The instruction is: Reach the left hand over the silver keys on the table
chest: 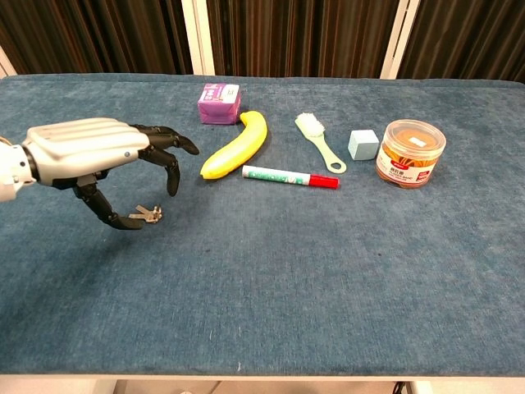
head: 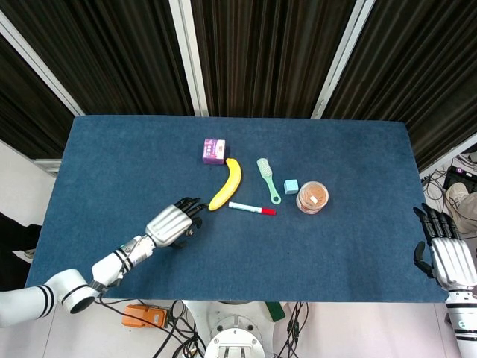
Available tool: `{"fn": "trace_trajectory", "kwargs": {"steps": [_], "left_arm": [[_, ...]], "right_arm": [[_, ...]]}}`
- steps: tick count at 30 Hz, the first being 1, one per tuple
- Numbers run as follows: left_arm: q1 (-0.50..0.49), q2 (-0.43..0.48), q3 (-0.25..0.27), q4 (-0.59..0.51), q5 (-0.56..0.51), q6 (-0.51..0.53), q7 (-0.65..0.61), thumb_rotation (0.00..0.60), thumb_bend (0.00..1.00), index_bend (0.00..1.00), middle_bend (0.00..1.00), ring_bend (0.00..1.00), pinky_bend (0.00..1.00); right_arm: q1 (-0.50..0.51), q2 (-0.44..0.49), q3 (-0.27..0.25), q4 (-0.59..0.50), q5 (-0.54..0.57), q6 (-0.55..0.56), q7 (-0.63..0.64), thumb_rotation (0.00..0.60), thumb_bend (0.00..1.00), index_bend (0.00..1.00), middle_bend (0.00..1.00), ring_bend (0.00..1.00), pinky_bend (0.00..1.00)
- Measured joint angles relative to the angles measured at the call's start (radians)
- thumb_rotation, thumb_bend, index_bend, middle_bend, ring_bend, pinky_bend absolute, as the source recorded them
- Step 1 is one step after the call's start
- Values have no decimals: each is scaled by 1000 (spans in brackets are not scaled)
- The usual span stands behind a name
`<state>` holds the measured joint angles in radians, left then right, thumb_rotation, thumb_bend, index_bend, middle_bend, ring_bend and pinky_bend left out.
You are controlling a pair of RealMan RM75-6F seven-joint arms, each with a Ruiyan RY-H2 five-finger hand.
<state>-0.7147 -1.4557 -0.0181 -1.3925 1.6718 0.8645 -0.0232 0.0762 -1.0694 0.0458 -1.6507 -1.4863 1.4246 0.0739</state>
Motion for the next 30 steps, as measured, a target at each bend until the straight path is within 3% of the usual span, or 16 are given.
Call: {"fn": "trace_trajectory", "kwargs": {"steps": [11, 30], "left_arm": [[-37, -28, 21, 60, -10, 1, -40, 600, 220, 449, 106, 12, 131], [-43, -42, 59, 105, -18, 40, -93, 600, 222, 483, 117, 12, 131]], "right_arm": [[1, -2, 1, -2, 5, -2, -6, 600, 960, 99, 20, 19, 11], [2, -3, 5, 0, 13, -4, -5, 600, 960, 111, 20, 19, 11]]}}
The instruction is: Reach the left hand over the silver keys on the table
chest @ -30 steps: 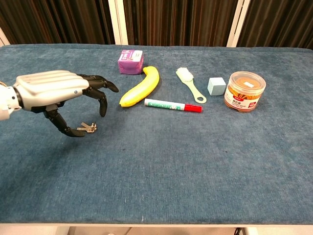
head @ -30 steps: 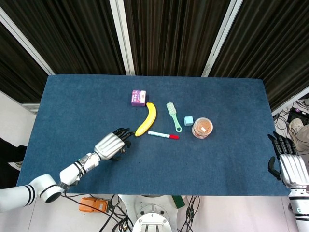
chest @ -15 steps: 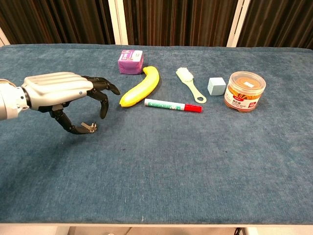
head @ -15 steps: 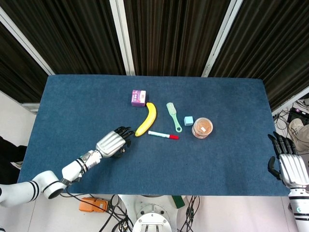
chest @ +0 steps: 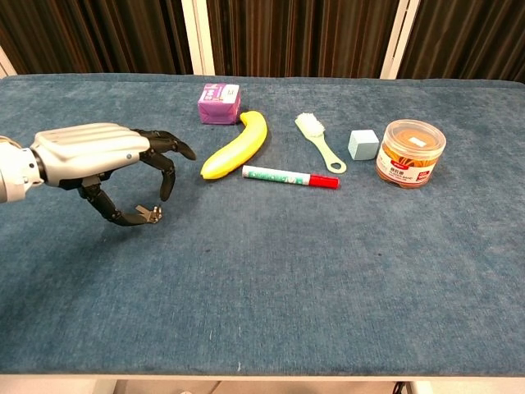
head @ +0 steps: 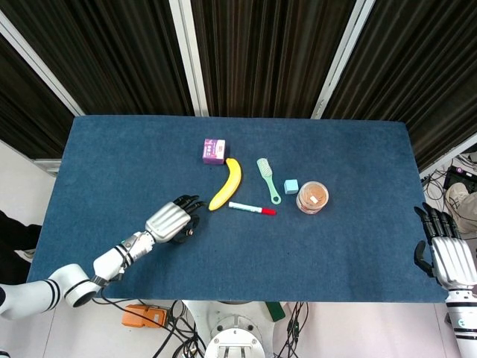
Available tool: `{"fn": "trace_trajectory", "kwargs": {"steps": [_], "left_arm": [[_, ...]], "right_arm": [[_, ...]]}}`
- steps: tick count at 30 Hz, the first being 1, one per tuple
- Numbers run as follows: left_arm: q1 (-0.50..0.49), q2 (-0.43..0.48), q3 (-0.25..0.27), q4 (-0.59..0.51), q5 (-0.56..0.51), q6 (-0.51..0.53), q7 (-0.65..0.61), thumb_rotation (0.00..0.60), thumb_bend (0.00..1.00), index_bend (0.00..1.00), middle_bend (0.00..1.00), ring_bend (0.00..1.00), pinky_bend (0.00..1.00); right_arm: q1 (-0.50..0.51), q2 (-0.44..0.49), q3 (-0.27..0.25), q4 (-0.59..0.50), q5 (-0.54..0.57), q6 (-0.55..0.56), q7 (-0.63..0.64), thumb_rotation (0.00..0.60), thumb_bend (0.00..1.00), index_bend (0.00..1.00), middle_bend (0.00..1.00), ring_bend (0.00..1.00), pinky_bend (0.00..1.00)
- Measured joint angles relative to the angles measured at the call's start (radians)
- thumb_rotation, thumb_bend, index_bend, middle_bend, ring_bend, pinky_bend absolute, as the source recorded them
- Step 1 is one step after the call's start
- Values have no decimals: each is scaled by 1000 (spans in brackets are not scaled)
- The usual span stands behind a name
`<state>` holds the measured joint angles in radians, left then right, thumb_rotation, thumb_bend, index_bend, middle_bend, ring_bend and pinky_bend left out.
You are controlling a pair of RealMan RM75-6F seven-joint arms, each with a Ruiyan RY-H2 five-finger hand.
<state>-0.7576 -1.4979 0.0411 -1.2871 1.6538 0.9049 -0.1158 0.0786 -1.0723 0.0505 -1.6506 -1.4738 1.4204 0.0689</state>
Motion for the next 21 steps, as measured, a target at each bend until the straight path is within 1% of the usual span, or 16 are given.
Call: {"fn": "trace_trajectory", "kwargs": {"steps": [10, 21], "left_arm": [[5, -17, 20, 33, 1, 21, -28, 600, 222, 490, 122, 15, 130], [-5, -33, 26, 58, 3, 23, -49, 600, 222, 496, 123, 16, 131]], "right_arm": [[1, -2, 1, 1, 0, 0, -3, 600, 960, 112, 20, 19, 11], [2, -2, 0, -1, 2, -3, -5, 600, 961, 116, 20, 19, 11]]}}
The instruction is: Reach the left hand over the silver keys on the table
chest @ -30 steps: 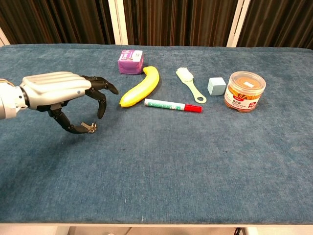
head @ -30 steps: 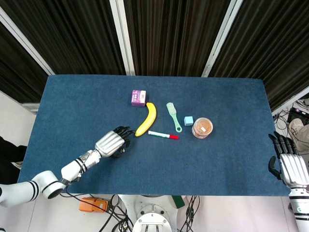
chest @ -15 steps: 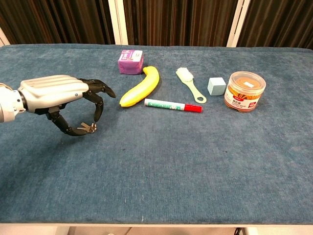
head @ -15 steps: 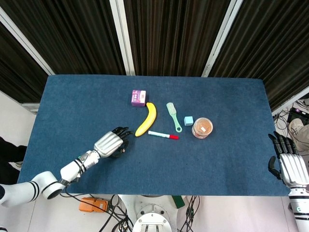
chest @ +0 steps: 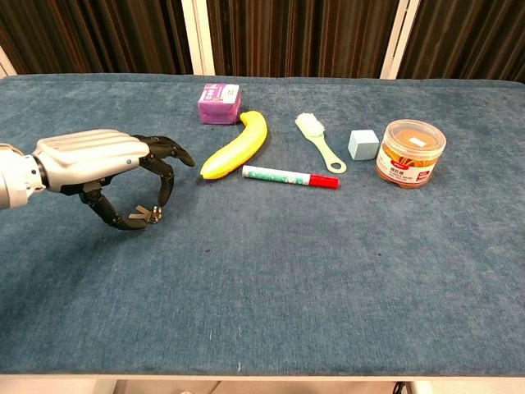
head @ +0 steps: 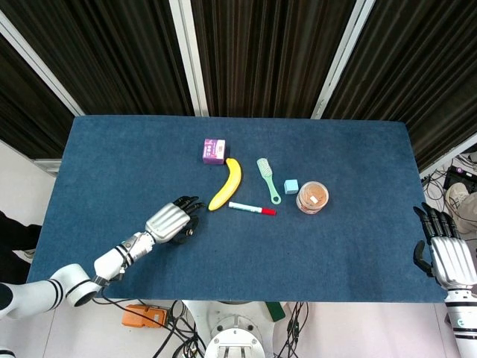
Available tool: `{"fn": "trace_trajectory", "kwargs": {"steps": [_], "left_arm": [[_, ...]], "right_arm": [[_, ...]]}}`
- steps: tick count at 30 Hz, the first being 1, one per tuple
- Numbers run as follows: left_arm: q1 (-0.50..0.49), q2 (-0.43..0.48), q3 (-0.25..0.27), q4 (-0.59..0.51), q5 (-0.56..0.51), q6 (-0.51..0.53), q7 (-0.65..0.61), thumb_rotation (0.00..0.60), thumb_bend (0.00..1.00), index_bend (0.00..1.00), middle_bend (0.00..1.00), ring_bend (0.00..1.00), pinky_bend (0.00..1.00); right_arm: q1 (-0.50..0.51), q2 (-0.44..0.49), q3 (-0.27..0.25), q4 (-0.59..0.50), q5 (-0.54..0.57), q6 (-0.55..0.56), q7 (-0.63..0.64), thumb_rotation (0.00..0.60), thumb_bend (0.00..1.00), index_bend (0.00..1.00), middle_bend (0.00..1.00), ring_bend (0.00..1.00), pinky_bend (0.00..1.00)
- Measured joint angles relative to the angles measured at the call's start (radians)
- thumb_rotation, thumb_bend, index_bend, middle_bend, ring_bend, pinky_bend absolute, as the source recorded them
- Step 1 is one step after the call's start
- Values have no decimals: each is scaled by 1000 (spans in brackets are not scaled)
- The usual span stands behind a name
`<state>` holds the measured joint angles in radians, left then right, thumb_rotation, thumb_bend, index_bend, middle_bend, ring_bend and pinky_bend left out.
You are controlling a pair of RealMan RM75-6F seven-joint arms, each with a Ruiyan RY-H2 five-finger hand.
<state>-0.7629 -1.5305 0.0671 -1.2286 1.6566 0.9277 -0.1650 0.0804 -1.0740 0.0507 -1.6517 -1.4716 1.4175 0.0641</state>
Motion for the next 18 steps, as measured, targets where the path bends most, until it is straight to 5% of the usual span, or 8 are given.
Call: {"fn": "trace_trajectory", "kwargs": {"steps": [18], "left_arm": [[-25, -29, 3, 40, -6, -16, -17, 600, 311, 566, 166, 33, 136]], "right_arm": [[2, -1, 0, -1, 4, -6, 3, 600, 960, 119, 20, 19, 11]]}}
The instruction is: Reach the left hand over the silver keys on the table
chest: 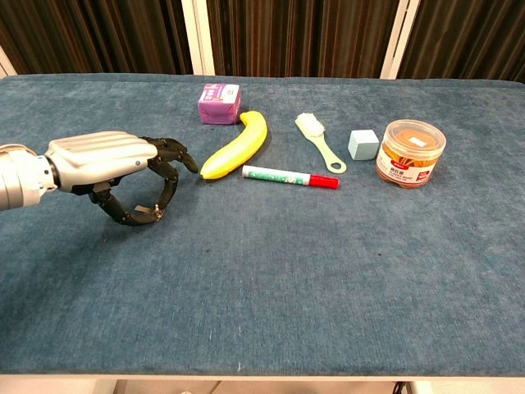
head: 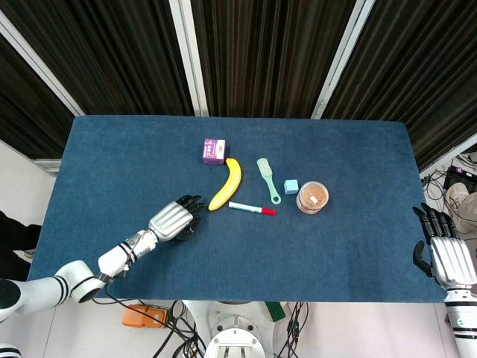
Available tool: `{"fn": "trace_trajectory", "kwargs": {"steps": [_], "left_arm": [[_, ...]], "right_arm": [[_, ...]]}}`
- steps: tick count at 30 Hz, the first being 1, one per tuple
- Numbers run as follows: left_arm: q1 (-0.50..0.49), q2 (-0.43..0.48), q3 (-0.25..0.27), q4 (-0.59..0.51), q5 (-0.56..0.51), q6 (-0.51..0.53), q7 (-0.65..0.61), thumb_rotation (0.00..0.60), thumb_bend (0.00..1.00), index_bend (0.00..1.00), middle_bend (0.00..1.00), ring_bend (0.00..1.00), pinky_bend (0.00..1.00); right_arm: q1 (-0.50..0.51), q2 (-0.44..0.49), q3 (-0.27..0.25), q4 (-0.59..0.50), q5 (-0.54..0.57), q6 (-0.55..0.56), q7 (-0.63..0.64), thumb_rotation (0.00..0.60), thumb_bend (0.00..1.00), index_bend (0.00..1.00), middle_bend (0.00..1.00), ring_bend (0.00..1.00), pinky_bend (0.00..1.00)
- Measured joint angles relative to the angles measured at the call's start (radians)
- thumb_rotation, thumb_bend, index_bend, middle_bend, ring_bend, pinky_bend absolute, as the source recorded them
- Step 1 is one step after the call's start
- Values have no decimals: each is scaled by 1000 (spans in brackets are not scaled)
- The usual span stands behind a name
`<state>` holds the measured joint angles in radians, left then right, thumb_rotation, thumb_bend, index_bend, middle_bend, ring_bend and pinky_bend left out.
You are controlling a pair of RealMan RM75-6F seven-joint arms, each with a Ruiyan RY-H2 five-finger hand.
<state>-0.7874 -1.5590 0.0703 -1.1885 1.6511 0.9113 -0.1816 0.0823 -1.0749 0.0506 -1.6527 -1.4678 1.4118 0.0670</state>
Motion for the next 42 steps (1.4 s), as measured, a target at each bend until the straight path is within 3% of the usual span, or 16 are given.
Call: {"fn": "trace_trajectory", "kwargs": {"steps": [15, 24, 33, 42], "left_arm": [[-5, 8, -2, -20, -19, -11, 30, 600, 385, 638, 201, 43, 141], [-12, 63, -19, -98, -34, -8, 97, 600, 391, 645, 201, 45, 141], [-28, 224, -74, -312, -86, -12, 283, 600, 391, 645, 202, 53, 149], [-36, 514, -176, -608, -236, -2, 510, 600, 391, 644, 212, 61, 159]], "right_arm": [[0, 2, -3, -3, -4, 0, -1, 600, 960, 127, 20, 20, 11], [0, 2, -3, -1, -8, 2, 3, 600, 960, 127, 20, 20, 11], [-2, 3, -6, -1, -15, 7, 9, 600, 960, 126, 20, 20, 11], [-4, 4, -7, -1, -20, 13, 10, 600, 960, 126, 20, 20, 11]]}}
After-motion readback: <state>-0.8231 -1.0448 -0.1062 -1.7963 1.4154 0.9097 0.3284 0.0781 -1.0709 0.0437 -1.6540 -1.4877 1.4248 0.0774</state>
